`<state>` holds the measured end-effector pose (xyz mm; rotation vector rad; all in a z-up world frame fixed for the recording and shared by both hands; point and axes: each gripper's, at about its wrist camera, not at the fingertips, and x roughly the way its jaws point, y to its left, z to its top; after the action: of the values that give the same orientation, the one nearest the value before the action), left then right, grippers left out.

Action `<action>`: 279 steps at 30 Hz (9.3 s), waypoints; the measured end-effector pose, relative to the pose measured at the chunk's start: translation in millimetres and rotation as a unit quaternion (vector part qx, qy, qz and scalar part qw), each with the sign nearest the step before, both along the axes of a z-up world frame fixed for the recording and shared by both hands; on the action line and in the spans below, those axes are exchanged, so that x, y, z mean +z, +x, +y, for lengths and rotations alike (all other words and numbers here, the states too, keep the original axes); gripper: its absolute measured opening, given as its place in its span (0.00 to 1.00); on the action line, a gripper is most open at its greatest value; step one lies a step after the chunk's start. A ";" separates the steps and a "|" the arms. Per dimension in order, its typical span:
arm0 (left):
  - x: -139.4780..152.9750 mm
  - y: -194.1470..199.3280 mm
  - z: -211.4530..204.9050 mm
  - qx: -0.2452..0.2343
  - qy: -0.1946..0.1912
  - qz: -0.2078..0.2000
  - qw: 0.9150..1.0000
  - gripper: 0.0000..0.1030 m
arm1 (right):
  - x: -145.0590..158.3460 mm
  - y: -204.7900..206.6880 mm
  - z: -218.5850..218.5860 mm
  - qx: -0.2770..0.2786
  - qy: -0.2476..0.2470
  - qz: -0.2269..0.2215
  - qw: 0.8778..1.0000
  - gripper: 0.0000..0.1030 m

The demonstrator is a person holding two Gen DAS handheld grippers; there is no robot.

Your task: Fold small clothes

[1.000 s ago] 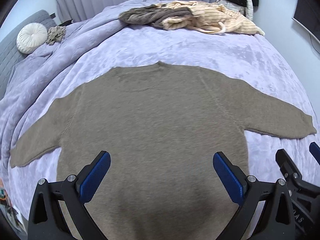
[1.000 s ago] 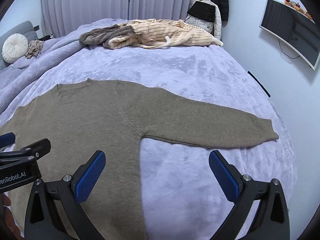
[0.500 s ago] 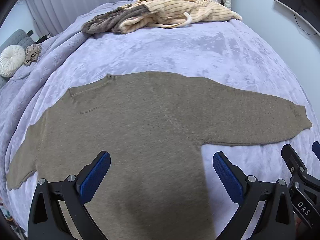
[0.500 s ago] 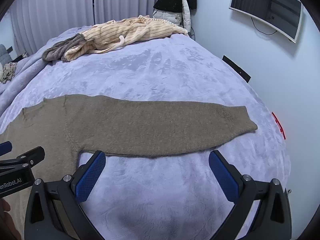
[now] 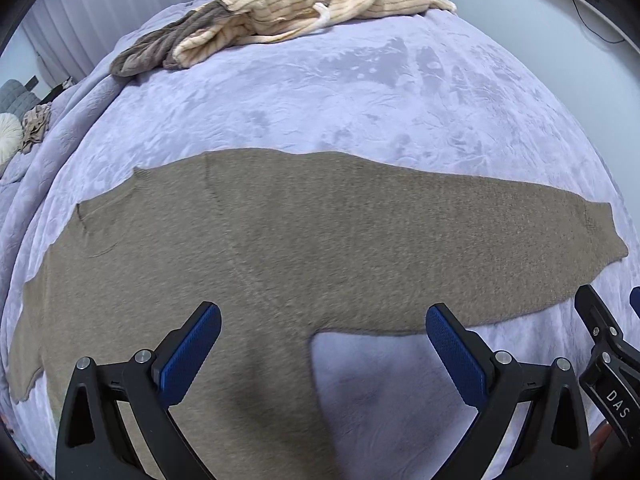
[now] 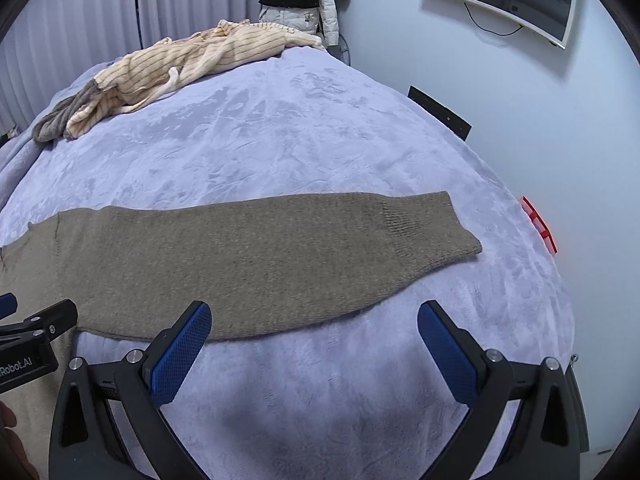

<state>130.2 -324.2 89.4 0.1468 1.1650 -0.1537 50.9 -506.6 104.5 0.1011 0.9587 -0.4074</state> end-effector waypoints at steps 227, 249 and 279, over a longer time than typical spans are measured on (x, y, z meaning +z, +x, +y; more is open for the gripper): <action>69.5 -15.2 338.9 0.216 -0.081 -0.101 0.968 0.10 | 1.0 46.6 325.8 0.327 0.037 0.080 0.941 0.82; 36.1 6.9 199.8 0.115 -0.019 -0.073 0.990 0.09 | -15.7 35.0 251.1 0.296 0.054 0.068 0.951 0.81; -4.9 -23.5 225.7 0.050 -0.140 -0.032 0.988 0.78 | -40.0 32.8 198.9 0.279 0.255 0.035 0.925 0.82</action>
<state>106.7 -98.5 84.5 -0.1531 1.0729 -0.2198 83.7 -307.7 64.4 0.2776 1.0984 0.3755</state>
